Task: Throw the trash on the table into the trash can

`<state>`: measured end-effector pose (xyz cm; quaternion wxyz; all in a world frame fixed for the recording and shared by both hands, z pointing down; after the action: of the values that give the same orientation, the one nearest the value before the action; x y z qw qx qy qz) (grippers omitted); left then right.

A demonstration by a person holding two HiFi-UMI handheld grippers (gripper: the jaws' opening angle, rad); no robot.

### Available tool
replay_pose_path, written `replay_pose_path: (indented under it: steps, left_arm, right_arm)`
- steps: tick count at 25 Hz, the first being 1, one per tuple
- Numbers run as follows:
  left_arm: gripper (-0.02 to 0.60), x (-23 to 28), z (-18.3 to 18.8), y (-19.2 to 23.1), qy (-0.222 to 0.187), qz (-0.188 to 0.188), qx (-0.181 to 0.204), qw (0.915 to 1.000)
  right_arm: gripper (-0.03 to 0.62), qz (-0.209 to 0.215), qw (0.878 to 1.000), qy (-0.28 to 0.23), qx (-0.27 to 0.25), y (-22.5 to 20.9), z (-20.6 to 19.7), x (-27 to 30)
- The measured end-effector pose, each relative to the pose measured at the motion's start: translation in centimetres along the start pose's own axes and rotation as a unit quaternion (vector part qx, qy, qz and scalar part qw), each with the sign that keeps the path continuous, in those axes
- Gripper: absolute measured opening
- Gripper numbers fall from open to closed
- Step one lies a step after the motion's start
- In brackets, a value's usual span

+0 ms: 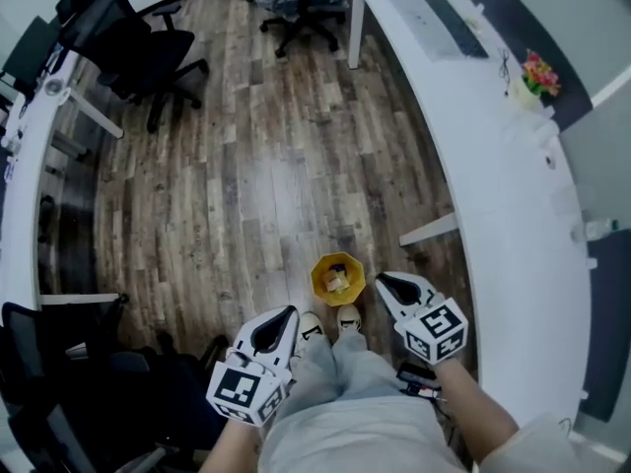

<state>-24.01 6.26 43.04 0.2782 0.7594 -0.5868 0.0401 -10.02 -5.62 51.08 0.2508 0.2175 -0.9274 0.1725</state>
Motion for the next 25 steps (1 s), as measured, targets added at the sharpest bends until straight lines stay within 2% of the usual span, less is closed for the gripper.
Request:
replay_pose_path:
  steps: [8, 17, 25]
  left_arm:
    - [0.002, -0.2, 2.3, -2.5, -0.014, 0.000, 0.007, 0.9999]
    - [0.002, 0.2, 3.8, -3.8, -0.015, -0.016, 0.043, 0.9988]
    - [0.002, 0.8, 4.0, -4.8, -0.009, -0.021, 0.047, 0.9986]
  right_arm:
    - [0.044, 0.025, 0.999, -0.040, -0.001, 1.1, 5.0, -4.4]
    - [0.034, 0.029, 0.998, -0.050, 0.018, 1.7, 6.4, -5.5]
    - [0.029, 0.034, 0.998, -0.051, 0.012, 1.5, 6.6, -6.0]
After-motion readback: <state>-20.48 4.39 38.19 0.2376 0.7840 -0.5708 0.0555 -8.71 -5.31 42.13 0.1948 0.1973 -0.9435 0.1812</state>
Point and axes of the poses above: the fingertips, and each gripper's own axes: x forward along the fingers, y to its left, z out of its top, the point moved 2 cm from there along -x, backward along the fingers, and after that the axes turned 6 degrees about -z, right-handed, at the moved point
